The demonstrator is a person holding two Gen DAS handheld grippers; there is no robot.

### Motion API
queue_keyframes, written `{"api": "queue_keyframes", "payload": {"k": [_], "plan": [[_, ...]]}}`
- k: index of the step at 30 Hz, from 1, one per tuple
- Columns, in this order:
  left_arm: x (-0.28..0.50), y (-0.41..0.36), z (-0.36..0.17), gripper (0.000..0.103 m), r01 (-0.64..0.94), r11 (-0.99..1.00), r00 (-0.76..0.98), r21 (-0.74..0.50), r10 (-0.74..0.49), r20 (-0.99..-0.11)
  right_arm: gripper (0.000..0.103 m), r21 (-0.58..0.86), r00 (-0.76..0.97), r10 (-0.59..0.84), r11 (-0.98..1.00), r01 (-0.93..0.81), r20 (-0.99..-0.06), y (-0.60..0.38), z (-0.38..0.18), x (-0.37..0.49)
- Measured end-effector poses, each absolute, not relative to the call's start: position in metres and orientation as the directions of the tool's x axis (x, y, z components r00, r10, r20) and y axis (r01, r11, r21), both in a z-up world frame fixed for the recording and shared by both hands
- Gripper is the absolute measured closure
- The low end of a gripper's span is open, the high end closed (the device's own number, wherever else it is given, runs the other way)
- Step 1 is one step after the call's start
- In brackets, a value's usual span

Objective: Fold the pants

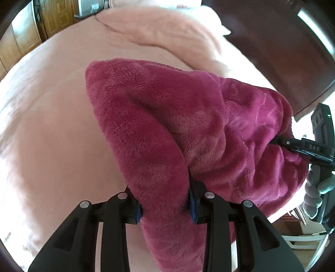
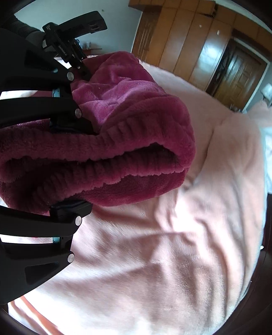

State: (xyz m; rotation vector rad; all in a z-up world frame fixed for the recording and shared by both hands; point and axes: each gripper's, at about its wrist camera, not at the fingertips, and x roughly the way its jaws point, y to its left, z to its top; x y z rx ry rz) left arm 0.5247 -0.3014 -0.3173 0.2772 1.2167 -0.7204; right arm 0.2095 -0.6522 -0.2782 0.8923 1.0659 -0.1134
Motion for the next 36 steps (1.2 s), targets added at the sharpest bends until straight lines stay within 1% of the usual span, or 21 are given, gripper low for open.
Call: {"api": "queue_keyframes", "payload": {"k": [2, 4, 5, 8, 9, 11, 13, 15, 16, 17, 18, 19, 20, 21, 23, 26, 30, 33, 36], "plan": [[0.532, -0.297, -0.330, 0.070, 0.629, 0.759, 0.154, -0.169, -0.335, -0.930, 0.054, 0.554, 0.488, 0.312, 0.666, 0.499, -0.815, -0.655, -0.289, 0.216], [0.545, -0.299, -0.342, 0.067, 0.613, 0.772, 0.141, -0.167, -0.314, -0.939, 0.051, 0.539, 0.479, 0.300, 0.671, 0.509, -0.825, -0.651, -0.295, 0.221], [0.548, -0.299, -0.346, 0.062, 0.608, 0.776, 0.136, -0.165, -0.307, -0.942, 0.048, 0.527, 0.474, 0.289, 0.678, 0.512, -0.832, -0.650, -0.296, 0.222], [0.555, -0.296, -0.354, 0.051, 0.590, 0.792, 0.116, -0.157, -0.275, -0.954, 0.044, 0.488, 0.459, 0.257, 0.712, 0.505, -0.851, -0.634, -0.289, 0.216], [0.556, -0.293, -0.356, 0.043, 0.586, 0.798, 0.119, -0.140, -0.255, -0.960, 0.042, 0.473, 0.455, 0.245, 0.725, 0.501, -0.856, -0.630, -0.287, 0.215], [0.557, -0.292, -0.354, 0.035, 0.590, 0.801, 0.135, -0.103, -0.223, -0.965, 0.042, 0.456, 0.452, 0.229, 0.740, 0.494, -0.862, -0.641, -0.286, 0.215], [0.554, -0.287, -0.348, 0.035, 0.600, 0.797, 0.159, -0.067, -0.201, -0.967, 0.042, 0.418, 0.448, 0.191, 0.766, 0.488, -0.873, -0.638, -0.276, 0.226], [0.549, -0.290, -0.338, 0.034, 0.608, 0.794, 0.204, -0.016, -0.176, -0.963, 0.041, 0.358, 0.468, 0.112, 0.801, 0.480, -0.876, -0.636, -0.258, 0.231], [0.546, -0.287, -0.332, 0.034, 0.609, 0.793, 0.227, 0.005, -0.169, -0.959, 0.038, 0.337, 0.494, 0.075, 0.818, 0.466, -0.866, -0.631, -0.244, 0.224], [0.540, -0.282, -0.324, 0.031, 0.606, 0.795, 0.257, 0.029, -0.162, -0.953, 0.030, 0.318, 0.511, 0.044, 0.828, 0.462, -0.858, -0.624, -0.230, 0.220], [0.535, -0.280, -0.320, 0.031, 0.605, 0.795, 0.274, 0.039, -0.162, -0.948, 0.024, 0.291, 0.525, 0.004, 0.836, 0.466, -0.851, -0.621, -0.219, 0.215], [0.529, -0.277, -0.314, 0.031, 0.606, 0.794, 0.291, 0.046, -0.167, -0.942, 0.021, 0.261, 0.543, -0.043, 0.843, 0.470, -0.838, -0.617, -0.206, 0.207], [0.524, -0.274, -0.308, 0.028, 0.608, 0.793, 0.306, 0.050, -0.175, -0.936, 0.015, 0.251, 0.558, -0.061, 0.848, 0.466, -0.828, -0.612, -0.195, 0.201], [0.518, -0.276, -0.302, 0.017, 0.614, 0.788, 0.321, 0.054, -0.186, -0.929, 0.010, 0.242, 0.567, -0.073, 0.854, 0.461, -0.821, -0.607, -0.188, 0.196], [0.507, -0.274, -0.295, 0.008, 0.625, 0.779, 0.331, 0.051, -0.205, -0.921, 0.007, 0.198, 0.562, -0.108, 0.868, 0.456, -0.820, -0.590, -0.174, 0.186], [0.494, -0.280, -0.283, 0.008, 0.628, 0.773, 0.363, 0.086, -0.194, -0.911, 0.007, 0.171, 0.549, -0.114, 0.881, 0.441, -0.828, -0.574, -0.170, 0.176], [0.477, -0.293, -0.266, 0.008, 0.632, 0.769, 0.405, 0.100, -0.217, -0.888, 0.005, 0.128, 0.520, -0.117, 0.903, 0.411, -0.846, -0.555, -0.172, 0.164], [0.466, -0.289, -0.249, 0.008, 0.628, 0.773, 0.425, 0.090, -0.243, -0.872, 0.005, 0.094, 0.500, -0.124, 0.917, 0.388, -0.857, -0.536, -0.172, 0.157], [0.459, -0.288, -0.236, 0.008, 0.604, 0.788, 0.464, 0.117, -0.228, -0.856, 0.005, 0.062, 0.501, -0.141, 0.928, 0.367, -0.854, -0.522, -0.169, 0.152]]}}
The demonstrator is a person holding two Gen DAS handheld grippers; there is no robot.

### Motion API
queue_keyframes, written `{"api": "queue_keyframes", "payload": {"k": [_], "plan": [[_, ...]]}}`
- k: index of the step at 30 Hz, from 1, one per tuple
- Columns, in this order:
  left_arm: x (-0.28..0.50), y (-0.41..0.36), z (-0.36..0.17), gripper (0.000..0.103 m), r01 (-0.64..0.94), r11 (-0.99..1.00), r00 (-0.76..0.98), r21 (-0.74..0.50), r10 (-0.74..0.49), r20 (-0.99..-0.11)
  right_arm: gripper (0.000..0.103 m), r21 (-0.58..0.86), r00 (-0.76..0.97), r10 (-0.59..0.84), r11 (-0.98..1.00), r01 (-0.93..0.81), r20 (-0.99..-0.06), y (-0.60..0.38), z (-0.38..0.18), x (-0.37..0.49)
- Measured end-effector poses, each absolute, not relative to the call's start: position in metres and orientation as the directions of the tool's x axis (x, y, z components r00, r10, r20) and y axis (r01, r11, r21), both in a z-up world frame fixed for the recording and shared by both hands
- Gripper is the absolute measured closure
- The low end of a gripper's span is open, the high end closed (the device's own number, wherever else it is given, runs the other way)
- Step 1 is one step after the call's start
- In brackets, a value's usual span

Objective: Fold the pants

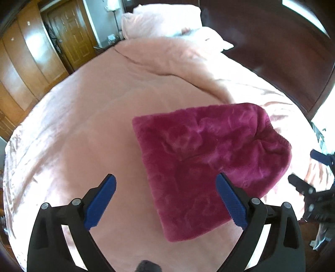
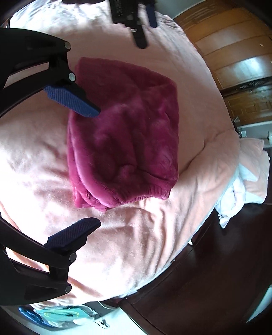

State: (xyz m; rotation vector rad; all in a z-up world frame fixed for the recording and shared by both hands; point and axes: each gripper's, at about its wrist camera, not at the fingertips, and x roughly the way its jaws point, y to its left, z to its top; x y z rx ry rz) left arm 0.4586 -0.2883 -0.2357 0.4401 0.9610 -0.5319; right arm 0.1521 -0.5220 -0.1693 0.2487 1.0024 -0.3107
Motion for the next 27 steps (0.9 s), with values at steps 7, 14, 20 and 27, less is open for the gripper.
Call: {"api": "queue_keyframes", "payload": {"k": [7, 14, 20, 27], "plan": [[0.447, -0.282, -0.211, 0.008, 0.558, 0.806, 0.551, 0.198, -0.181, -0.815, 0.005, 0.072, 0.519, -0.116, 0.942, 0.328, -0.847, -0.510, -0.164, 0.149], [0.435, -0.280, -0.207, 0.008, 0.594, 0.782, 0.538, 0.188, -0.212, -0.816, 0.005, 0.071, 0.531, -0.111, 0.948, 0.311, -0.840, -0.503, -0.159, 0.149], [0.430, -0.277, -0.210, 0.008, 0.612, 0.770, 0.514, 0.178, -0.217, -0.830, 0.005, 0.074, 0.526, -0.116, 0.942, 0.327, -0.843, -0.501, -0.158, 0.146], [0.431, -0.257, -0.214, 0.008, 0.595, 0.788, 0.486, 0.159, -0.195, -0.852, 0.005, 0.095, 0.512, -0.103, 0.933, 0.346, -0.853, -0.487, -0.160, 0.147]]}}
